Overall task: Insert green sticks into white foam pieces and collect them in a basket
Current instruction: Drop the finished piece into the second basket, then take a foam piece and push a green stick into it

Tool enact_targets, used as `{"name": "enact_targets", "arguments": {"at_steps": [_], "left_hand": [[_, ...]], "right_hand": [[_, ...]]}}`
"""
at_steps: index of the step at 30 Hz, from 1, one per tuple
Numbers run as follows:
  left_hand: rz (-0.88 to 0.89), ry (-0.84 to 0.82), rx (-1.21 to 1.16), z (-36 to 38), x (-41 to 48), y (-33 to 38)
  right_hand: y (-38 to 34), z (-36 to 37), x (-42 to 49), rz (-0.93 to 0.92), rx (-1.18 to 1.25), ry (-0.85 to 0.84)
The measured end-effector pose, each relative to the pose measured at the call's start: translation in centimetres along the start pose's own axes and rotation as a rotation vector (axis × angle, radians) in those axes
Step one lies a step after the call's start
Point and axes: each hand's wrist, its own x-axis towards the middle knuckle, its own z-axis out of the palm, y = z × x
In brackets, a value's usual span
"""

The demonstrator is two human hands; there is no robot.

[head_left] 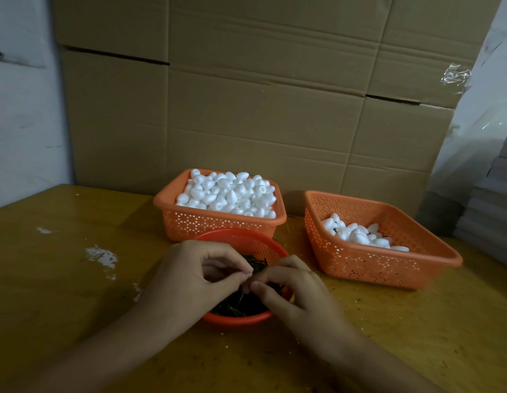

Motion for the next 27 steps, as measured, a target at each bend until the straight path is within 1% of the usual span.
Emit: {"name": "enact_targets", "arguments": {"at_steps": [2, 4, 10, 16, 20, 24, 27], "left_hand": [[0.003, 0.032, 0.023, 0.1, -0.1, -0.1], [0.006, 0.063, 0.028, 0.2, -0.1, -0.3], [0.031, 0.06, 0.031, 0.1, -0.1, -0.2], [0.056, 0.033, 0.082, 0.1, -0.1, 0.0], [0.045, 0.066, 0.062, 0.4, -0.4, 0.2], [0.074, 0.054, 0.16, 0.8, -0.6, 0.6], [0.075, 0.155, 0.184, 0.6, 1.4, 1.3]], "right_hand": [[0.0, -0.3, 0.1, -0.028, -0.073, -0.078], [-0.1, -0.6, 0.2, -0.034, -0.079, -0.134], [-0.4, -1.0, 0.2, -0.062, -0.11, -0.174], [-0.6, -0.8, 0.0, -0.105, -0.134, -0.154], [-0.3, -0.4, -0.1, -0.12, -0.15, -0.121], [0.0, -0.1, -0.3, -0.131, -0.139, -0.091], [0.1, -0.1, -0.2, -0.12, -0.116, -0.079]]}}
